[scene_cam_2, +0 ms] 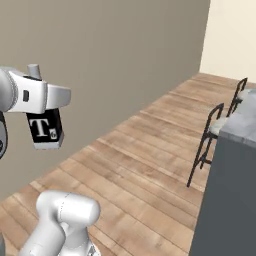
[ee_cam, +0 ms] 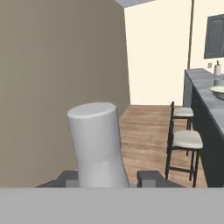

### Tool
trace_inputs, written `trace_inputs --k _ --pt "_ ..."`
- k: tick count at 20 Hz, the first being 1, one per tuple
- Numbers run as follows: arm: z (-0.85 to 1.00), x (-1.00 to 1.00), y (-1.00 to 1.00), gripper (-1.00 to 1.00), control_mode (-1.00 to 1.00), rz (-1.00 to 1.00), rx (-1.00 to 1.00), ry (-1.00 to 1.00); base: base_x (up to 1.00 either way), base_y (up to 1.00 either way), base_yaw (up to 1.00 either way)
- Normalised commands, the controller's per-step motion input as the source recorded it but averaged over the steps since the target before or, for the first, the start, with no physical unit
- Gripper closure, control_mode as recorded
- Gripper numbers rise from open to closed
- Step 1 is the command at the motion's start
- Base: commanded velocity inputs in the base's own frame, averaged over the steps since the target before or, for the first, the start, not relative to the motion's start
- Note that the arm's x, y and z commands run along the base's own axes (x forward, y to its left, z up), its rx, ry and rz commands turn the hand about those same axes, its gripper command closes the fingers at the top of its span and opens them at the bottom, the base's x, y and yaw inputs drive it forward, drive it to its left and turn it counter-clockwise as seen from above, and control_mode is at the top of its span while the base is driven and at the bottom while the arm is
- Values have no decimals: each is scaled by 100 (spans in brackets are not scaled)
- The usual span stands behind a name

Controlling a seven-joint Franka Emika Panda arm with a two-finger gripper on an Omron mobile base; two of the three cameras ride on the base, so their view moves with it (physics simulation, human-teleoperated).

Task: There is a bowl on the dining counter. Grab a lemon wedge from the fridge and place it in the bowl. Then get the liquor bottle and glass cup from the cabinet and place them next to the bowl.

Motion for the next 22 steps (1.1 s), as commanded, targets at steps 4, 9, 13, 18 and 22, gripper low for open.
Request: trace_inputs --k 4,9,13,18,22 --pt "0 0 0 100 100 0 0 0 50 65 -43" --pt "0 0 0 100 100 0 0 0 70 56 -44" --pt "0 0 0 100 100 0 0 0 96 44 -44" --pt "0 0 0 100 100 0 0 0 100 38 -43" --pt "0 0 0 100 100 0 0 0 99 36 -44"
